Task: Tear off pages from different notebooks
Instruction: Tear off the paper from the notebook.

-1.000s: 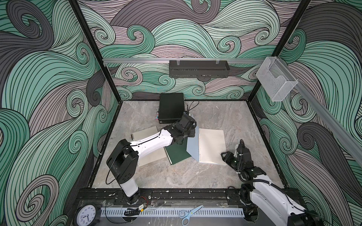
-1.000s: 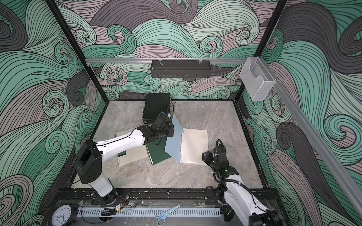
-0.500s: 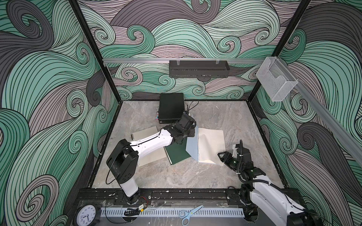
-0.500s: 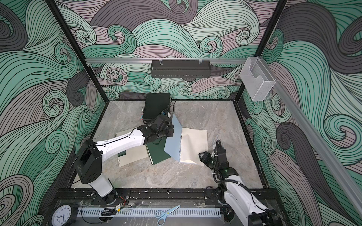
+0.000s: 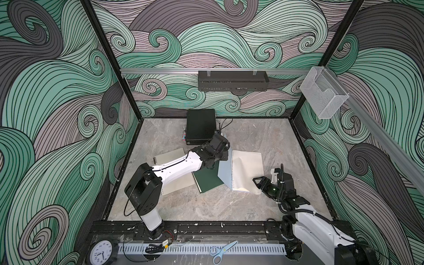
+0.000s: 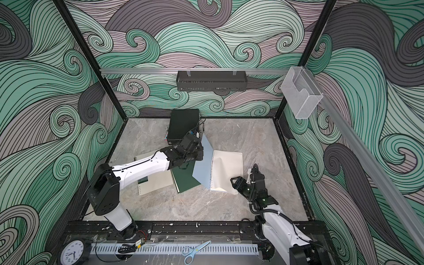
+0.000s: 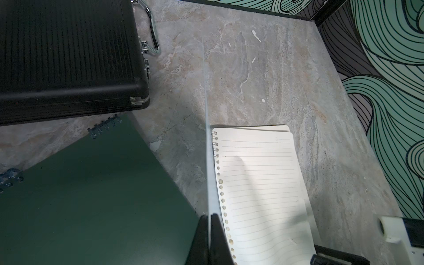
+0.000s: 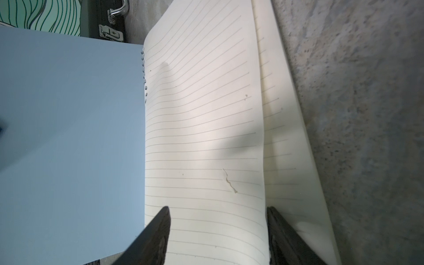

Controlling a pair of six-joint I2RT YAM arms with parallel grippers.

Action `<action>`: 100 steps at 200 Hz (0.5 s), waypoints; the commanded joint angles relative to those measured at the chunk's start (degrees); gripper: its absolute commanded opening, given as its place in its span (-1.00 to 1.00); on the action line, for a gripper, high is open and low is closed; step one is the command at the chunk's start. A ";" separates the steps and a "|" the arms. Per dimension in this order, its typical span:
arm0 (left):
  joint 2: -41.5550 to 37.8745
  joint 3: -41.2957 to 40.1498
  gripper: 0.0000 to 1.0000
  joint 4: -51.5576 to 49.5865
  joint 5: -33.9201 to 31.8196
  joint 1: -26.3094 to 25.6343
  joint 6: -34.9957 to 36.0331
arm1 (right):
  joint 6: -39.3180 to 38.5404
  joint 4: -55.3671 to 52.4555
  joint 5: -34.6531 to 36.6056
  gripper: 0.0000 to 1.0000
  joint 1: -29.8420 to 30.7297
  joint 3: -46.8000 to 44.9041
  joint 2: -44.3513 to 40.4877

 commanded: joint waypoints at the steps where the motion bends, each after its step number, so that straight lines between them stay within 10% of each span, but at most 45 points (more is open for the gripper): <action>1: -0.54 1.07 -1.00 0.06 0.22 0.27 -0.02 | 0.51 0.44 0.41 0.31 0.10 0.16 1.62; 100: -0.28 1.15 -1.00 0.02 0.15 0.34 -0.02 | 3.44 11.06 -2.99 0.32 0.44 -0.09 5.11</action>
